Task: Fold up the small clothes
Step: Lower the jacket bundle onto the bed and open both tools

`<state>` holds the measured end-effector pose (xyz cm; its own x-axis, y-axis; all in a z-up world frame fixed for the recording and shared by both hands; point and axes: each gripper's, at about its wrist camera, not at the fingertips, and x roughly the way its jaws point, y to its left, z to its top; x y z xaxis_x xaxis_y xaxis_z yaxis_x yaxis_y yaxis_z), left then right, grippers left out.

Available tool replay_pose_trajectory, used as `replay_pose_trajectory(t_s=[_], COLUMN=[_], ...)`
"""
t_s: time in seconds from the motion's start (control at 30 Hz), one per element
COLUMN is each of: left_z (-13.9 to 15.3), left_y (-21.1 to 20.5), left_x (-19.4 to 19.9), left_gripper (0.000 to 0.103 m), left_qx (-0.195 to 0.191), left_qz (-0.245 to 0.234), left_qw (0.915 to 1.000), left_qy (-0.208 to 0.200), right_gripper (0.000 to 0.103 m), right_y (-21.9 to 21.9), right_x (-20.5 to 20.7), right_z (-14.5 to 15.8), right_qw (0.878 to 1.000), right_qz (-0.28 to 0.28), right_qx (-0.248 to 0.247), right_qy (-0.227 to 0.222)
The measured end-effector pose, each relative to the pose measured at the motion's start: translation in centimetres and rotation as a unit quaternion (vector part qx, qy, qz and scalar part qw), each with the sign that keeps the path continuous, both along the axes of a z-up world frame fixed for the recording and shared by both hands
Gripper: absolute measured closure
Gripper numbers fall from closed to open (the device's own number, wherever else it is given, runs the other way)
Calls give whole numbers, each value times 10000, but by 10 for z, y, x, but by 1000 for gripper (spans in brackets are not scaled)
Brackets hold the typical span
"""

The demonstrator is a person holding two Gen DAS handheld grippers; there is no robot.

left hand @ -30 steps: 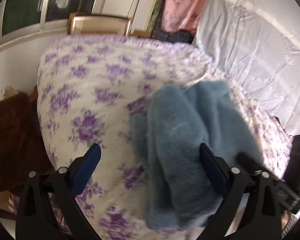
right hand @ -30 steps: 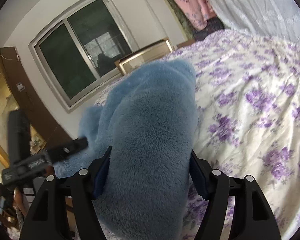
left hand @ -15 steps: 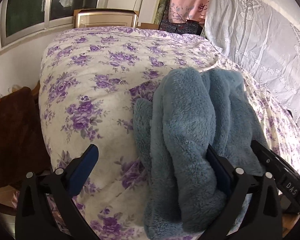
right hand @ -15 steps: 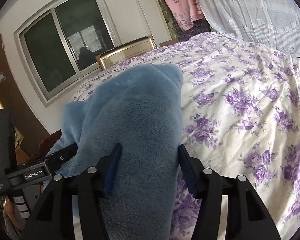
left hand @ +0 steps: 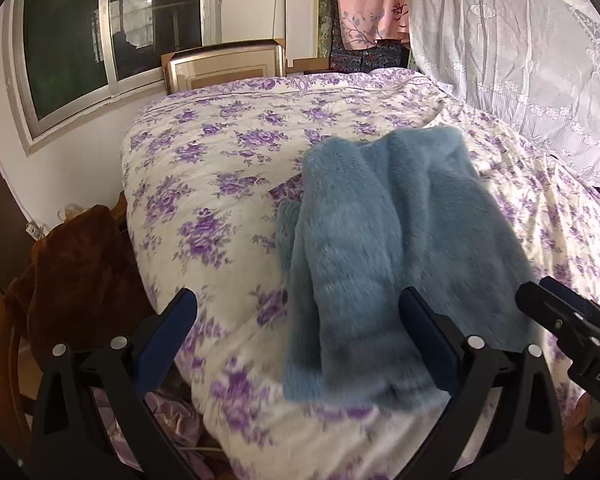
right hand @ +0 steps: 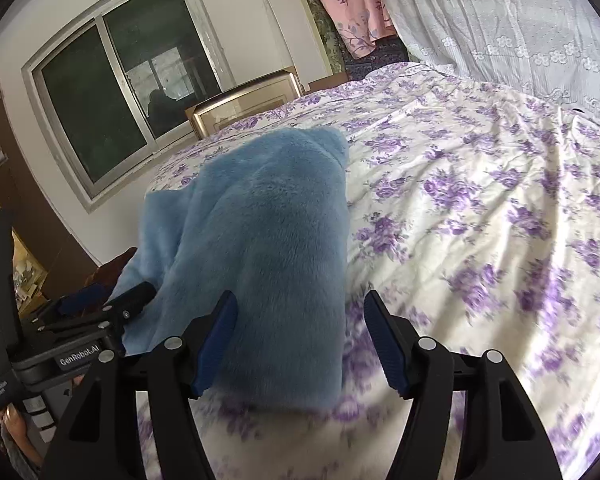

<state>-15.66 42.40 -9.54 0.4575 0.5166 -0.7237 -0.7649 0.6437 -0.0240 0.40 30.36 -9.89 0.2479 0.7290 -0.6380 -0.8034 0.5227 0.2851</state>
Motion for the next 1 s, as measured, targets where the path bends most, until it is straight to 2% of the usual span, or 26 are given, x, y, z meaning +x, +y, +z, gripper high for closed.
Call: replay_pose_trajectory(t_s=[0.07, 0.23, 0.3, 0.5, 0.73, 1.0], left_z=[7, 24, 29, 46, 61, 65], left_y=[-6, -31, -40, -60, -72, -76], left_x=[-6, -17, -19, -17, -20, -23], left_gripper=[5, 5, 5, 5, 4, 4], left_qx=[14, 356, 419, 573, 493, 516], left_qz=[1, -78, -111, -240, -263, -229], left_qw=[10000, 9991, 9988, 9980, 9984, 9984], left_qy=[15, 202, 210, 100, -105, -75], right_gripper=[32, 28, 25, 23, 21, 21], right_y=[-7, -25, -32, -49, -64, -69], right_x=[-5, -20, -26, -38, -42, -39], right_z=[4, 20, 31, 50, 60, 60], right_qw=[10000, 9999, 9996, 9986, 9980, 9981], right_qz=[-3, 86, 126, 139, 85, 77], right_qx=[16, 100, 202, 378, 444, 486], right_qy=[21, -54, -135, -333, -430, -358])
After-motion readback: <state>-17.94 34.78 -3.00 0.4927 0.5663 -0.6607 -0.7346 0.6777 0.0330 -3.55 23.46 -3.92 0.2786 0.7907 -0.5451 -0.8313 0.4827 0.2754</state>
